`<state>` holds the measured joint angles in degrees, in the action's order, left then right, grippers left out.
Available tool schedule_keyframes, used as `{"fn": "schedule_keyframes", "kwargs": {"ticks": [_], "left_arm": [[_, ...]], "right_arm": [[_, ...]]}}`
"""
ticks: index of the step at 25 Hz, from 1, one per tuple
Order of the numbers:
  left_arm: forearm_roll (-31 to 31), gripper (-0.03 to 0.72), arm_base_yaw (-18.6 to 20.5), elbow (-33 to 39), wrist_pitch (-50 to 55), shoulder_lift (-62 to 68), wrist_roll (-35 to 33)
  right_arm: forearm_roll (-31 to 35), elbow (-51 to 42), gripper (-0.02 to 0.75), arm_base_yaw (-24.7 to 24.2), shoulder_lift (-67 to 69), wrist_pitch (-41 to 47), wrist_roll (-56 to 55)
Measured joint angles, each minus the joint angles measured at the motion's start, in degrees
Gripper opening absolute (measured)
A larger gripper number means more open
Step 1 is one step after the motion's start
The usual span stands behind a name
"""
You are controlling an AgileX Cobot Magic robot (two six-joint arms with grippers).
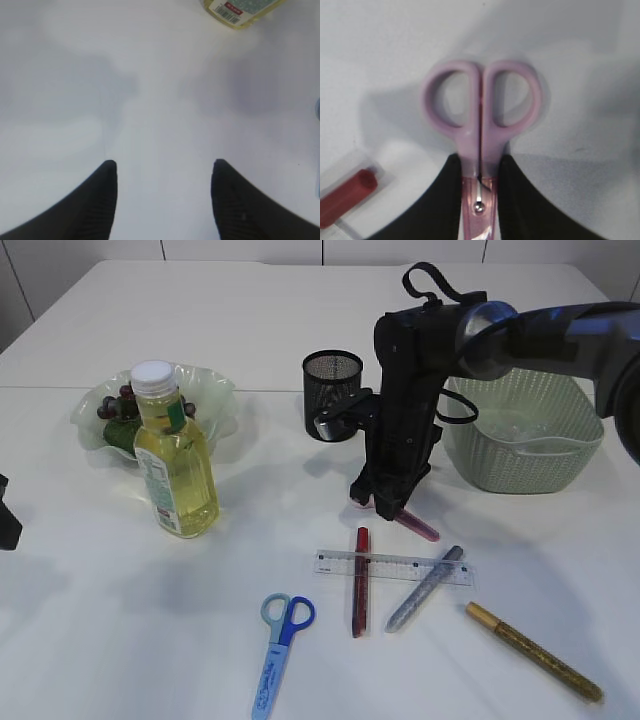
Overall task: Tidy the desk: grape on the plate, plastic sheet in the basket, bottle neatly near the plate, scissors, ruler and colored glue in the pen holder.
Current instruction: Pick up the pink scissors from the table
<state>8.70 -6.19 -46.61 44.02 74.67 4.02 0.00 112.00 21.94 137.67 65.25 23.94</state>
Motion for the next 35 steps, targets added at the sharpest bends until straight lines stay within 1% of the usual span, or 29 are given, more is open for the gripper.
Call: {"fn": "schedule_keyframes", "kwargs": {"ticks": [11,14,18,29,31,35], "left_arm": [[0.00,0.435,0.00,0.00,0.00,0.00,0.00],[0.00,0.435,0.00,0.00,0.00,0.00,0.00],[0.00,0.435,0.00,0.00,0.00,0.00,0.00],[0.00,0.435,0.00,0.00,0.94,0.00,0.00],[0.00,0.435,0.00,0.00,1.19,0.00,0.00],[0.00,0.435,0.00,0.00,1.28,0.00,0.00]], "right_arm": [[0.00,0.50,0.159,0.00,0.00,0.42,-0.18],[0.00,2.40,0.159,0.00,0.38,2.05,-0.49],[3.60,7.21,0.158,-0.59,0.46,4.17,-0.49],[14.61,20.39,0.158,-4.26,0.46,4.88,-0.61],[17.57,21.98,0.158,-4.90,0.46,4.47,-0.61],[21.32,23.15,0.156,-6.04,0.46,0.79,-0.35]]}}
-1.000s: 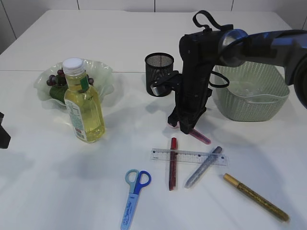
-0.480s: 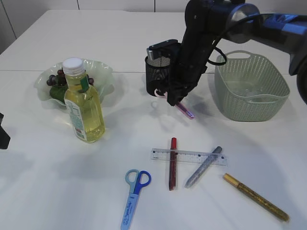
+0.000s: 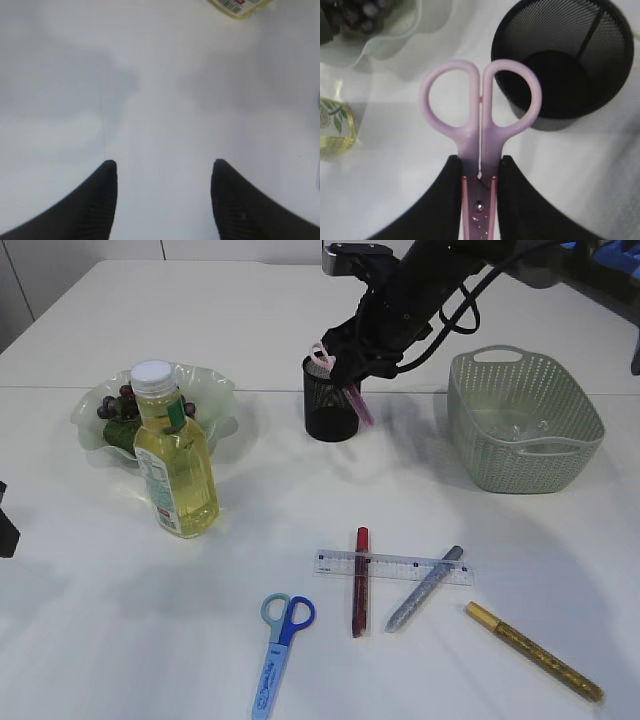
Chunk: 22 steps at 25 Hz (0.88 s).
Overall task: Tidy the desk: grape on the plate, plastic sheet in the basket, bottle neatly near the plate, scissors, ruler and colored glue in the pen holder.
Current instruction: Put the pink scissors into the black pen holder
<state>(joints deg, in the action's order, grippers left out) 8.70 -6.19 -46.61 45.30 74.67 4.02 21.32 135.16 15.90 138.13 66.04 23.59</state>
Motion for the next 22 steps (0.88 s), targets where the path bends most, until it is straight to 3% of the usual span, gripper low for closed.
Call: {"fn": "schedule_keyframes", "kwargs": {"ticks": [13,22], "left_arm": [[0.00,0.435,0.00,0.00,2.40,0.00,0.00],[0.00,0.435,0.00,0.00,3.52,0.00,0.00]], "right_arm": [[10.69,-0.01,0.156,-1.03,0.90,-23.51,7.53],[20.46,-0.01,0.156,-1.13,6.03,-34.13,17.98]]}}
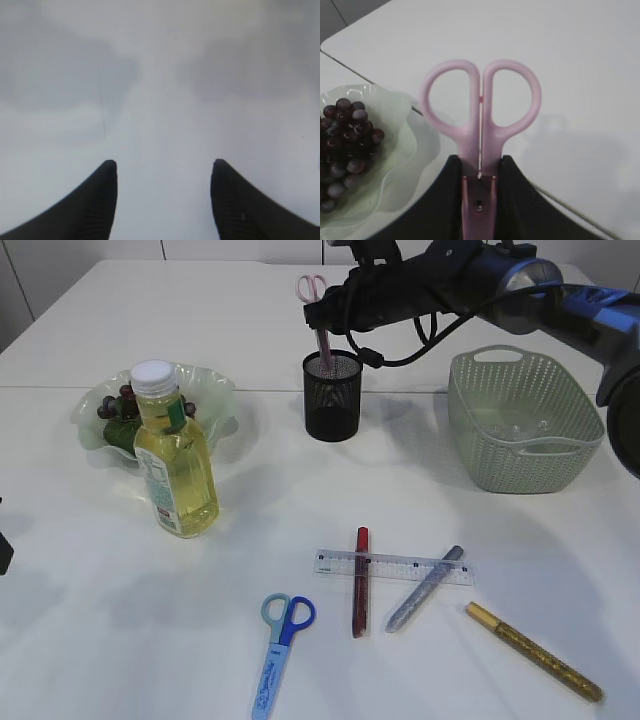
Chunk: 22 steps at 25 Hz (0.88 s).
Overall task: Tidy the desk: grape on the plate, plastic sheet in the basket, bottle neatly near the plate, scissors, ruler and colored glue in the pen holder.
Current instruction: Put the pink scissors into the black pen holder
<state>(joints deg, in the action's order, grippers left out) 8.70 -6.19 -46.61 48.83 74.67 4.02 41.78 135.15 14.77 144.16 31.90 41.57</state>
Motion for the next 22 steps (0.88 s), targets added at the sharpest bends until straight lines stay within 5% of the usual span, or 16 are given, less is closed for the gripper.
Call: {"fn": "schedule_keyframes", "kwargs": {"ticks": [14,22], "left_arm": [[-0.10,0.435,0.00,0.00,0.22,0.00,0.00],[-2.53,0.434,0.00,0.00,0.22,0.00,0.00]], "right_arm": [[4.14,-0.21,0.170,-0.12,3.17,-1.49,7.85],[4.06,-0.21,0.384,-0.23,3.17,0.27,7.93]]}}
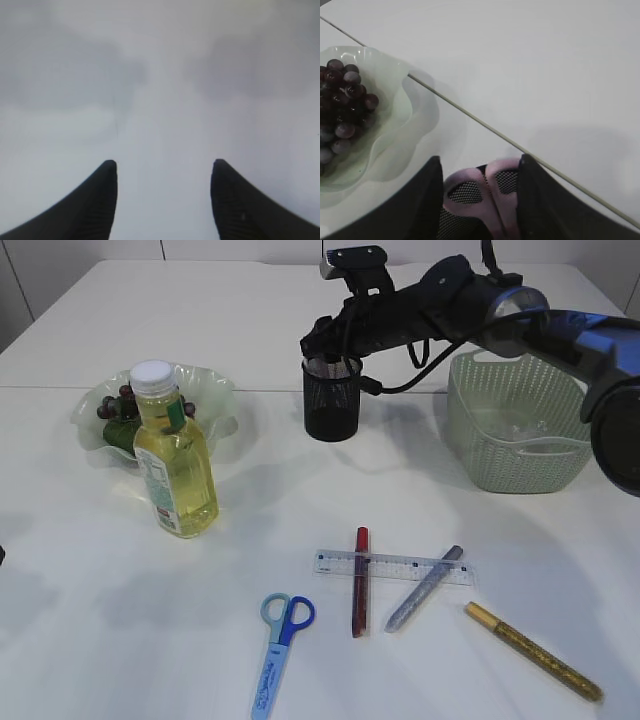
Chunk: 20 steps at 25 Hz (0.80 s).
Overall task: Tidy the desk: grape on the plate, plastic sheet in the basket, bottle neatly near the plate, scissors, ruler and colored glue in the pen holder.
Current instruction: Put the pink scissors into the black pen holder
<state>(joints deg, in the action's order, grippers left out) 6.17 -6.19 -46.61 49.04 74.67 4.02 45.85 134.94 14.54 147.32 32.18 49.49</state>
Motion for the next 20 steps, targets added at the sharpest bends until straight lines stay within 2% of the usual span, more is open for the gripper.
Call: {"fn": "schedule_keyframes", "kwargs": {"ticks": [6,9,11,13,17,20], "left_arm": [[-0.14,0.434,0.00,0.00,0.29,0.00,-0.02],[-0.17,0.434,0.00,0.00,1.06,0.00,-0.02],[-0.17,0.434,0.00,0.00,1.29,0.00,-0.02],[-0.27,0.435,0.00,0.00,1.28,0.00,-0.02],[-0.27,0.434,0.00,0.00,1.28,0.00,-0.02],[-0.27,0.434,0.00,0.00,1.38,0.00,-0.02]], "right_arm": [[0.00,0.00,0.398,-0.22,-0.37,0.13,0.00],[-2.72,0.00,0.398,-0.61,-2.76,1.66,-2.91],[-7.57,0.00,0.399,-0.64,-5.46,4.49,-9.66],[-15.61,0.00,0.399,-0.64,-8.74,8.87,-19.54],[-30.93,0.00,0.399,-0.54,-14.71,24.16,-38.04],[-37.11,0.00,0.399,-0.19,-18.18,35.24,-46.47]]}}
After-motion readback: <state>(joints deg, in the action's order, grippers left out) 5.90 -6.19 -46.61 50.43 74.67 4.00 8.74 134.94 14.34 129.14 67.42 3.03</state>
